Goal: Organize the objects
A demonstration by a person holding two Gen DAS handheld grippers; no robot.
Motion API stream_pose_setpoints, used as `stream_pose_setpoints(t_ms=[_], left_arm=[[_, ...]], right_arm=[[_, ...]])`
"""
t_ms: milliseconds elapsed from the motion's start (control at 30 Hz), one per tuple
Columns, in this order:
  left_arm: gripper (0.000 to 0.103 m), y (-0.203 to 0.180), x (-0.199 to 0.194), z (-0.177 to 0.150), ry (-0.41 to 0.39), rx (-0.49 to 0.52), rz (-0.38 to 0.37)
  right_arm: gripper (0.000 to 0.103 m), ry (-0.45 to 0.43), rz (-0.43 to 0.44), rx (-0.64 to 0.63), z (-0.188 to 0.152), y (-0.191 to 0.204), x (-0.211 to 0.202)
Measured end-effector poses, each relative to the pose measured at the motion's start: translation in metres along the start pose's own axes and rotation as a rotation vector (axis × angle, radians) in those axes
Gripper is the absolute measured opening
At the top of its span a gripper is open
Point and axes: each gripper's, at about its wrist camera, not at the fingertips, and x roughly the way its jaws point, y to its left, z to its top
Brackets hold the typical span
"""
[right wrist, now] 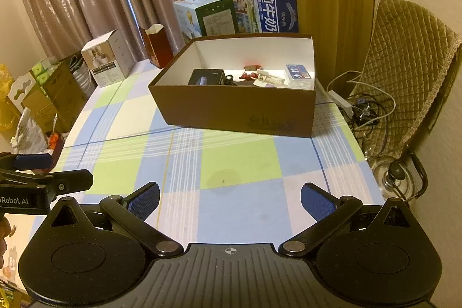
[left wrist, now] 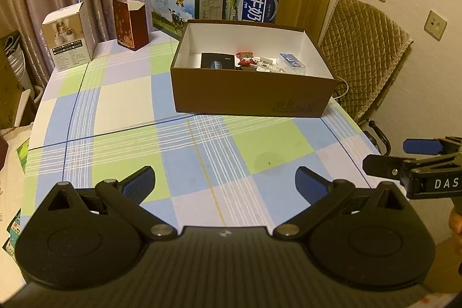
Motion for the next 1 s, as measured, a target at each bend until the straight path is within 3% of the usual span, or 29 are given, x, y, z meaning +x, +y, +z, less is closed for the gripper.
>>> stream_pose_setpoints(t_ms=[1000], left_arm=[[0.102, -0.013, 0.009, 0.006, -0.001, 0.015, -0.003]], right_arm=[[0.101, 0.001, -0.001, 0.000, 0.003, -0.005, -0.001]])
